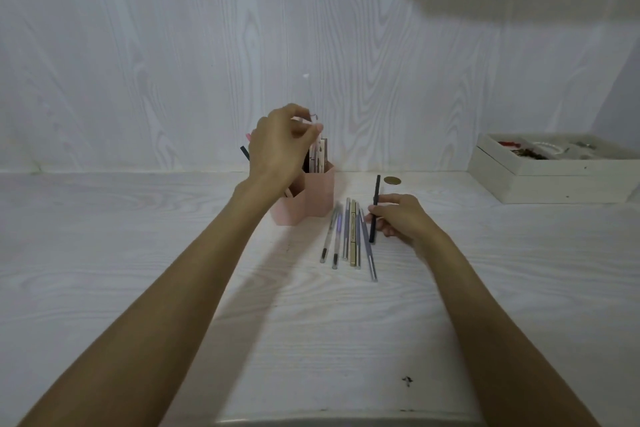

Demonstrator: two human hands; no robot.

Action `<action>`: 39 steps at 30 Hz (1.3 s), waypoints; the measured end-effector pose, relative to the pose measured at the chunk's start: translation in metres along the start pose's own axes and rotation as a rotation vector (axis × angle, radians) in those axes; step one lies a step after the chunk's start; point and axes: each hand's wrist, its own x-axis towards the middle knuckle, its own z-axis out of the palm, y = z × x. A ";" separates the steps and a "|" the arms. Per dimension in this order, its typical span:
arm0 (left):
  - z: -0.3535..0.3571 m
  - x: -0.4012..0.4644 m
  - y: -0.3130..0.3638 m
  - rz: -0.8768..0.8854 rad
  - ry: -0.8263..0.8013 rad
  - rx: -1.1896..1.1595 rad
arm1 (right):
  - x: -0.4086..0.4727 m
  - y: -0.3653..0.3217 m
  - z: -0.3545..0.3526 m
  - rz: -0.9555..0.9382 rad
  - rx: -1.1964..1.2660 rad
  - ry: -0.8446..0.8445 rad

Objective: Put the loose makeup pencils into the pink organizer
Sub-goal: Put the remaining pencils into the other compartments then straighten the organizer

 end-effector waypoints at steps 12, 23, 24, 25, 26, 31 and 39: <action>0.022 0.011 -0.016 -0.053 -0.299 0.518 | 0.000 -0.006 -0.002 -0.079 0.008 0.052; 0.017 -0.034 -0.023 0.048 -0.188 0.390 | -0.002 -0.011 -0.001 -0.117 0.030 0.084; 0.020 -0.044 -0.029 0.017 -0.271 0.390 | -0.001 -0.010 -0.001 -0.139 0.040 0.102; 0.023 -0.053 -0.034 -0.019 -0.357 0.391 | -0.001 -0.009 -0.001 -0.173 0.053 0.120; 0.025 -0.061 -0.041 -0.057 -0.422 0.384 | -0.001 -0.009 0.000 -0.215 0.063 0.129; 0.029 -0.073 -0.062 -0.196 -0.505 0.264 | -0.005 -0.015 0.006 -0.391 0.137 0.109; 0.027 -0.069 -0.065 -0.239 -0.515 0.208 | -0.001 -0.065 0.030 -0.688 -0.075 0.226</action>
